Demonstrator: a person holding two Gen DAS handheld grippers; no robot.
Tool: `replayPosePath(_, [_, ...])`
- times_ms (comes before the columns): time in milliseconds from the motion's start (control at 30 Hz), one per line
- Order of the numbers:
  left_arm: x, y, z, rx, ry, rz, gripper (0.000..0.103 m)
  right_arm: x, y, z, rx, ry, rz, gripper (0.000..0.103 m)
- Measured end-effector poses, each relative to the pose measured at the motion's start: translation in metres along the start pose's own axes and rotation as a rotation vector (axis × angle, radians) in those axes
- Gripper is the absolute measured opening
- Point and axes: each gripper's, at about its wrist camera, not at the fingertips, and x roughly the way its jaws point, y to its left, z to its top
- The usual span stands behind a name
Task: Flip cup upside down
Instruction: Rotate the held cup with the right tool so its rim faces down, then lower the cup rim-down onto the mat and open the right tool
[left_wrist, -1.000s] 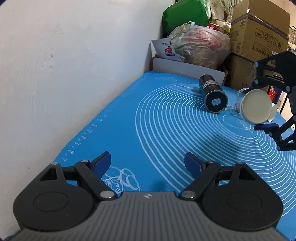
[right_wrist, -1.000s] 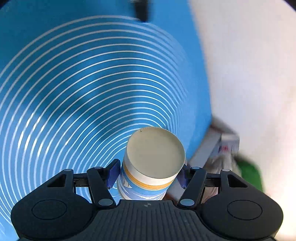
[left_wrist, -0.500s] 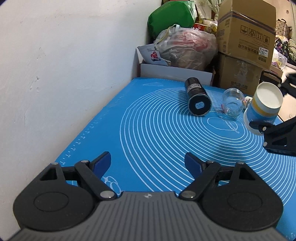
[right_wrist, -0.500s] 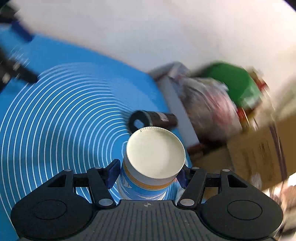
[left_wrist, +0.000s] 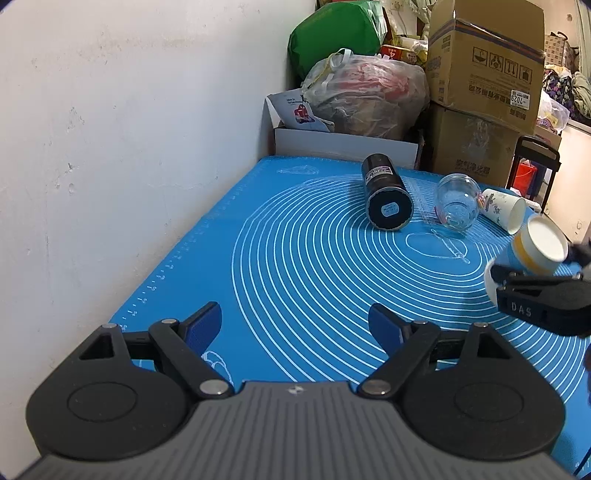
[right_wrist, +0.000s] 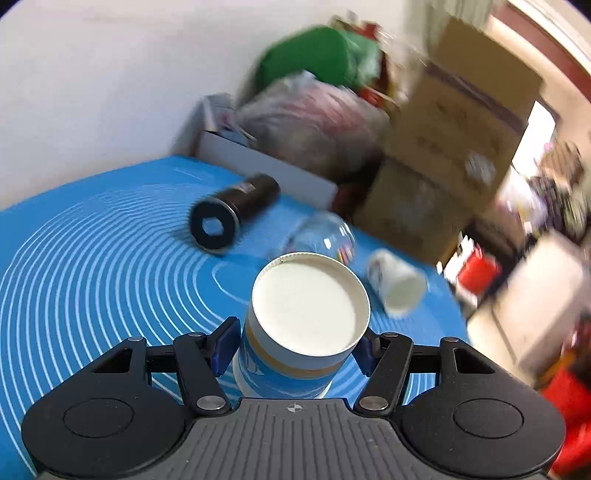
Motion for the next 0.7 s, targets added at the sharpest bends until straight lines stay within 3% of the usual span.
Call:
replayPosePath(133, [0.000, -0.001, -0.001, 0.001, 0.003, 0.002, 0.086, 0.013, -0.006, -0.013, 0.089, 0.046, 0.000, 0.060])
replayPosePath(467, [0.004, -0.009, -0.002, 0.004, 0.017, -0.002, 0.086, 0.014, -0.011, -0.023, 0.135, 0.031, -0.013, 0.061])
replayPosePath(533, [0.004, -0.009, -0.001, 0.004, 0.017, 0.002, 0.086, 0.013, -0.012, -0.023, 0.135, 0.034, -0.014, 0.068])
replayPosePath(700, [0.005, -0.011, -0.001, 0.007, 0.020, 0.000, 0.086, 0.013, -0.013, -0.022, 0.133, 0.033, -0.011, 0.072])
